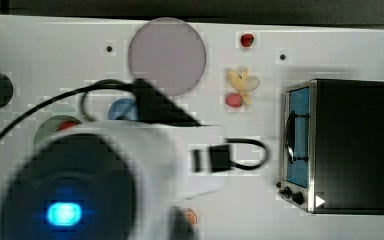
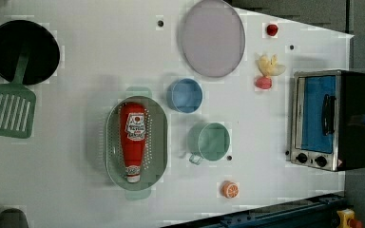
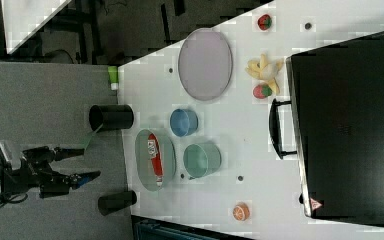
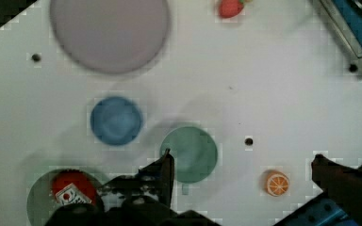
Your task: Pick ketchup from strainer and place it on the table
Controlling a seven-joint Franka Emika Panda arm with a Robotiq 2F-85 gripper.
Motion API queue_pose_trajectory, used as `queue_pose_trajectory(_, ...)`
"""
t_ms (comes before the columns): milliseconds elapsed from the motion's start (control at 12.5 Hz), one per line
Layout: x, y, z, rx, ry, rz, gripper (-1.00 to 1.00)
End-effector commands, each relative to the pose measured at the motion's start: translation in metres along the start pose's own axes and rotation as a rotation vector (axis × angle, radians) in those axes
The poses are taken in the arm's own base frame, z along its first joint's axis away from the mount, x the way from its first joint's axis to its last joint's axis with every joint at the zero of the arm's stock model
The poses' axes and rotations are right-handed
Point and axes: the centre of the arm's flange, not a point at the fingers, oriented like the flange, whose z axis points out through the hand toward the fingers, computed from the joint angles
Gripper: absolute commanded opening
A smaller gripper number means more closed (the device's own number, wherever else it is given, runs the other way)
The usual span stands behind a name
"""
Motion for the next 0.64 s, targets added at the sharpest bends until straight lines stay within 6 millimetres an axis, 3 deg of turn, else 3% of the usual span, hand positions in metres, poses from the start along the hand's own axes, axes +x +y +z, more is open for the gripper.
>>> queue_pose_trajectory(80,-0.03,-0.059,0.056,-0.067,-0.074,-0.075,1.0)
queue_pose_trajectory(320,-0.071,-0.107,0.073,-0.052,-0.051,-0.187,1.0)
queue_pose_trajectory(640,-0.131,-0.164,0.116,-0.025,-0.056,-0.348,1.0)
